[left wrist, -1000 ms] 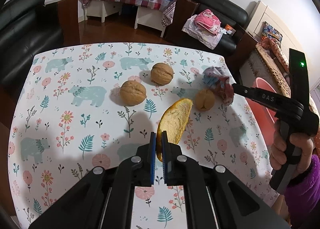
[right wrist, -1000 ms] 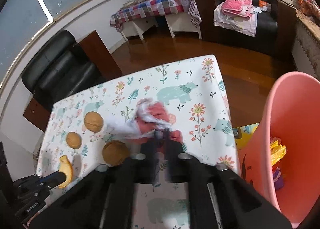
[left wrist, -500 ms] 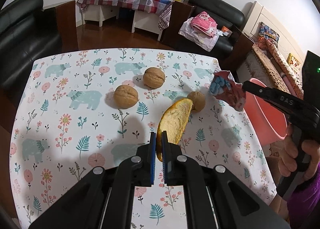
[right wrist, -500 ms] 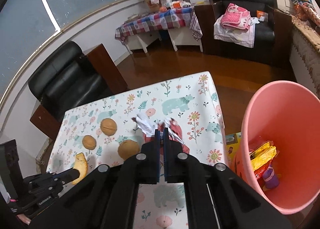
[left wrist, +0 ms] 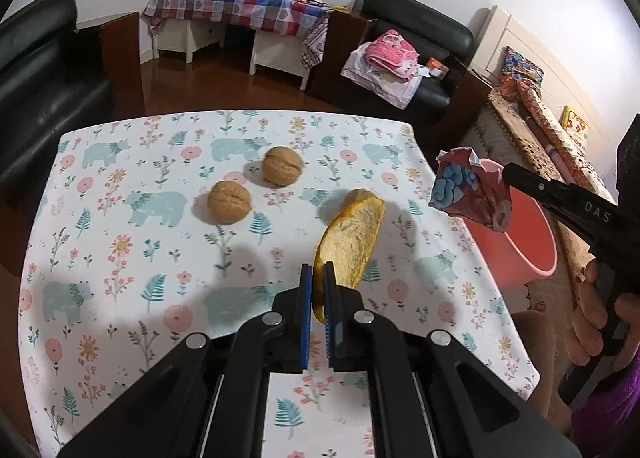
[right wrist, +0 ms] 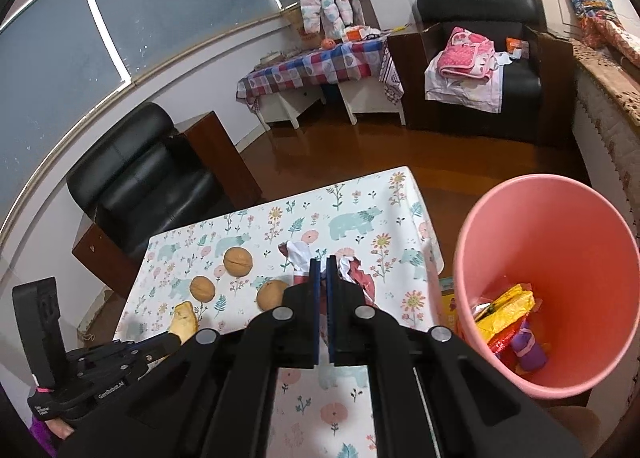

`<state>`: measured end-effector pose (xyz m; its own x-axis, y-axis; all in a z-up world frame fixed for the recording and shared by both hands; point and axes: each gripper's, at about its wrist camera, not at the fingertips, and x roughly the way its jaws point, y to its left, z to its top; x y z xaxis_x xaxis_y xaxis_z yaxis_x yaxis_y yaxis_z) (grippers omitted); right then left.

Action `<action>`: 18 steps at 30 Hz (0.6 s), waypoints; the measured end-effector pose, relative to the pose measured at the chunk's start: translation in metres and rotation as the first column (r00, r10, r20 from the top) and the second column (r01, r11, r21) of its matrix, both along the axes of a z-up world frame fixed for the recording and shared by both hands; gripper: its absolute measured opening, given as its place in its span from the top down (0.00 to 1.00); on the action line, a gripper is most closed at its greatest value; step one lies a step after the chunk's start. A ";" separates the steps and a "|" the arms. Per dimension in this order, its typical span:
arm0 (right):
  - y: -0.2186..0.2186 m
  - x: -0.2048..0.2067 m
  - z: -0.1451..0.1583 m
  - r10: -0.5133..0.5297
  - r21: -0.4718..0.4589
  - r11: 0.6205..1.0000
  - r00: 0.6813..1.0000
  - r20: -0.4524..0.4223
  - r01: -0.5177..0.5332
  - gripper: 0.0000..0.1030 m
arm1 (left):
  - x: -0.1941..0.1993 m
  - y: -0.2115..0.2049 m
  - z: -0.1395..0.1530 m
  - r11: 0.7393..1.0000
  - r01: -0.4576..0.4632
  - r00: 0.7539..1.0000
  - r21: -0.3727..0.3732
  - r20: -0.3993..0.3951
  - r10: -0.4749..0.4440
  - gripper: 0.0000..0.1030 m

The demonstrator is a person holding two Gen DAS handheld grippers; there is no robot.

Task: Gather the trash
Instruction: 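Carry the orange peel and crumpled wrapper over the pink bucket with both tools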

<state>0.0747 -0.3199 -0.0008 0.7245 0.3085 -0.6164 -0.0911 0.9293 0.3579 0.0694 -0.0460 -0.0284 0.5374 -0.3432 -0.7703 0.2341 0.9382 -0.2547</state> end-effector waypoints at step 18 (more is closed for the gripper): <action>-0.092 -0.035 0.000 -0.202 0.034 0.979 0.979 0.010 0.202 0.97 | 0.007 -0.137 0.021 0.975 0.222 0.974 -0.014 0.053 -0.221 0.95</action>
<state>0.0397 -0.4118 -0.0007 0.7819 0.1745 -0.5985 0.0923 0.9170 0.3881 0.0762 -0.1826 -0.0071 0.4847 -0.4731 -0.7357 0.4486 0.8565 -0.2552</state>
